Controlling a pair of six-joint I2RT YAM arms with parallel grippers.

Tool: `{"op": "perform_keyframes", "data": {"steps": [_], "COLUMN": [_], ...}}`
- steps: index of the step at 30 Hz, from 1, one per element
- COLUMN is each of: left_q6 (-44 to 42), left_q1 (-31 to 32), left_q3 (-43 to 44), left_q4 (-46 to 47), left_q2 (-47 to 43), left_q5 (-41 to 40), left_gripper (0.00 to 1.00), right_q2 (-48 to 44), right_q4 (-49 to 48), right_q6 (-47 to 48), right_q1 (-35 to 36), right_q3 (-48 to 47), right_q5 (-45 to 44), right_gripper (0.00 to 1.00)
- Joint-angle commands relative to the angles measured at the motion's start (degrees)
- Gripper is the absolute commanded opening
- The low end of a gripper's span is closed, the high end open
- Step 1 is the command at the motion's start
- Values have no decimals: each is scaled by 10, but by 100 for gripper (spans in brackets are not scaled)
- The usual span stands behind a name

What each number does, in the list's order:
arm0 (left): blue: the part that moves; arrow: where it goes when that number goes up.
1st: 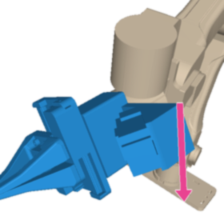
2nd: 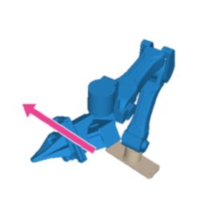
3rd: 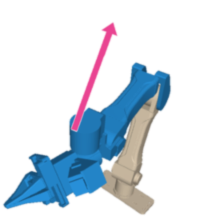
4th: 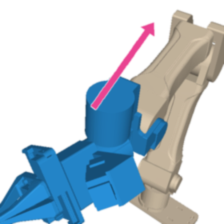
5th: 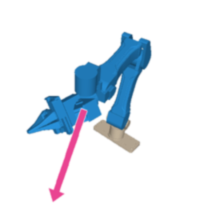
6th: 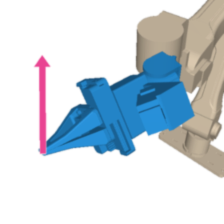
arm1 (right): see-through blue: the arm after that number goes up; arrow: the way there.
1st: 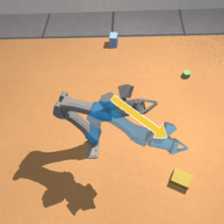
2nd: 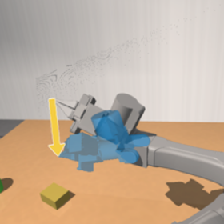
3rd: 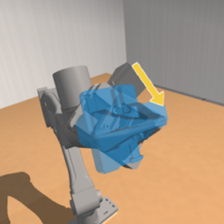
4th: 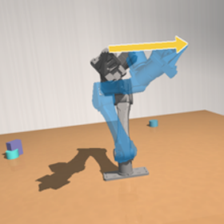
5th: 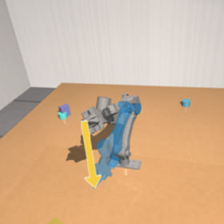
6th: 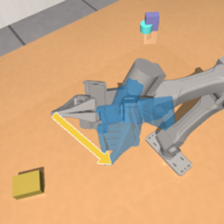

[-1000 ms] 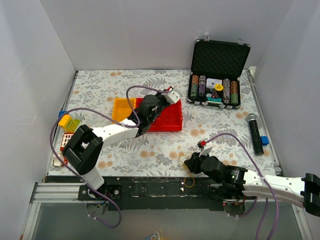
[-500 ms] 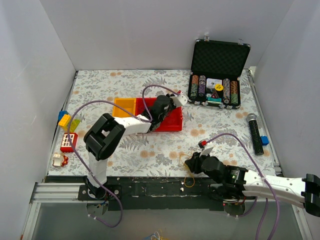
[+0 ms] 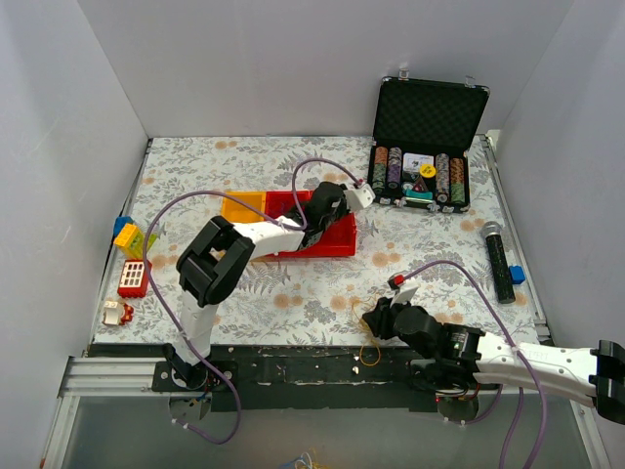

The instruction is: Untangle the cables

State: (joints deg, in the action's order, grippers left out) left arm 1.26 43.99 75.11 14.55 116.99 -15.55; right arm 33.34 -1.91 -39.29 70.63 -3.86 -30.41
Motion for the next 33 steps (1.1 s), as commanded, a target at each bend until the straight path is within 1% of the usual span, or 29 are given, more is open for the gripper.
{"op": "perform_keyframes", "data": {"steps": [1, 4, 5, 7, 10, 12, 14, 15, 19, 22, 25, 28, 31, 33], "left_q6": [23, 34, 37, 44, 57, 66, 78, 85, 96, 119, 136, 140, 137, 135], "left_q1": [-1, -1, -1, -1, -1, -1, -1, -1, -1, 1, 29, 52, 67, 70], "left_q3": [32, 36, 34, 35, 36, 36, 42, 48, 29, -10, -90, -155, -181, -181], "left_q4": [-84, -101, -107, -119, -137, -142, -169, -180, -194, -229, -242, -263, -301, -325], "left_q2": [-39, -57, -68, -85, -124, -153, -183, -202, -276, -329, -381, -424, -438, -432], "left_q5": [40, 47, 51, 57, 66, 75, 92, 108, 155, 244, 309, 399, 480, 517], "left_gripper": [32, 49, 57, 80, 87, 94, 96, 98, 98, 98, 98, 98, 98, 95], "right_q2": [0, 1, 0, -3, -12, -18, -26, -33, -50, -48, -36, -20, -13, -9], "right_q4": [-5, -4, -2, 1, 9, 17, 18, 37, 38, 24, 3, -1, -13, -23], "right_q6": [-6, -4, -4, -4, -3, -4, -5, -5, 8, 26, 44, 57, 69, 75], "right_q1": [2, 2, 2, 2, 2, 2, 2, 2, 3, 3, 3, 2, 2, 2], "right_q3": [-21, -23, -24, -25, -27, -28, -31, -32, -40, -55, -76, -97, -107, -108], "right_q5": [-20, -21, -22, -24, -28, -32, -39, -42, -50, -50, -40, -26, -11, -4], "right_gripper": [37, 37, 37, 38, 39, 39, 39, 39, 38, 36, 35, 34, 34, 34]}}
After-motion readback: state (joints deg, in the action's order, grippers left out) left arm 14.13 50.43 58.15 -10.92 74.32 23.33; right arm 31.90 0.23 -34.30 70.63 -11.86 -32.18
